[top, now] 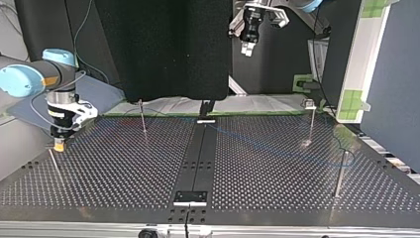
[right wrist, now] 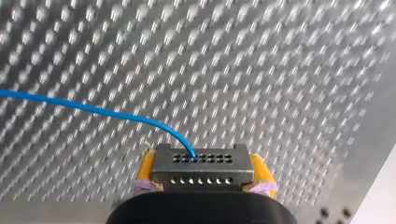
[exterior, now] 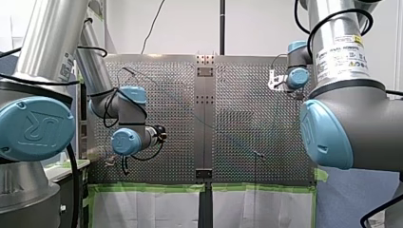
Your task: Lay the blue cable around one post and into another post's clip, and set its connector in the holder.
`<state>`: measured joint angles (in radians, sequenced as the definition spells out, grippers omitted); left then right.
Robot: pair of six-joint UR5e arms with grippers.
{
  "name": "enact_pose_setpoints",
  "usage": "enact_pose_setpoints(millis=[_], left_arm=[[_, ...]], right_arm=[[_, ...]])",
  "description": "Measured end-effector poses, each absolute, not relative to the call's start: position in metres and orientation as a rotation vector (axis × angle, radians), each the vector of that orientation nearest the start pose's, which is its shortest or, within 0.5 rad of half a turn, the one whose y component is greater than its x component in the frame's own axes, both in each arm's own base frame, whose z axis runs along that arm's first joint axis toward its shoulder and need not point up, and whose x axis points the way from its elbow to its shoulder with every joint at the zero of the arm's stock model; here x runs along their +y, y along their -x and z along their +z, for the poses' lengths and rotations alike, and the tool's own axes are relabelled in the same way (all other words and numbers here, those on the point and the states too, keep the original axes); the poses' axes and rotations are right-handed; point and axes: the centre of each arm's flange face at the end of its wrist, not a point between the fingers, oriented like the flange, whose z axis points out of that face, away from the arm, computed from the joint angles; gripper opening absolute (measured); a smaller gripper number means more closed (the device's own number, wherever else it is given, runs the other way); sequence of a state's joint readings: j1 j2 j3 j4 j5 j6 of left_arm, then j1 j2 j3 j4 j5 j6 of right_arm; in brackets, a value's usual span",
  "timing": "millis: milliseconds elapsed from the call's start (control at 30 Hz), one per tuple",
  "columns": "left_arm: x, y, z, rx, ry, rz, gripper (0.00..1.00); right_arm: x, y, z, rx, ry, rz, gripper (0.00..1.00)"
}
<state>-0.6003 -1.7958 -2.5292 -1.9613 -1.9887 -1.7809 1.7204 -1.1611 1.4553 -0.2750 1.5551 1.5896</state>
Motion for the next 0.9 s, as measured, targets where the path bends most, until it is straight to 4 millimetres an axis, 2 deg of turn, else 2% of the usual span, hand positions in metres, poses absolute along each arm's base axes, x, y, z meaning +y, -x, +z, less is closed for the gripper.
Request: enact_pose_setpoints(millis=[367,900], left_arm=[[-0.263,-0.225,0.113,1.587,0.025,-0.297,1.00],[-0.259,-0.226,0.111,1.605,0.025,-0.279,1.00]], right_arm=[[-0.612,-0.200,0.309,-1.224,-1.317,1.263,0.00],[-0.632,-0.166,0.304,-1.218,-1.278,1.339,0.00]])
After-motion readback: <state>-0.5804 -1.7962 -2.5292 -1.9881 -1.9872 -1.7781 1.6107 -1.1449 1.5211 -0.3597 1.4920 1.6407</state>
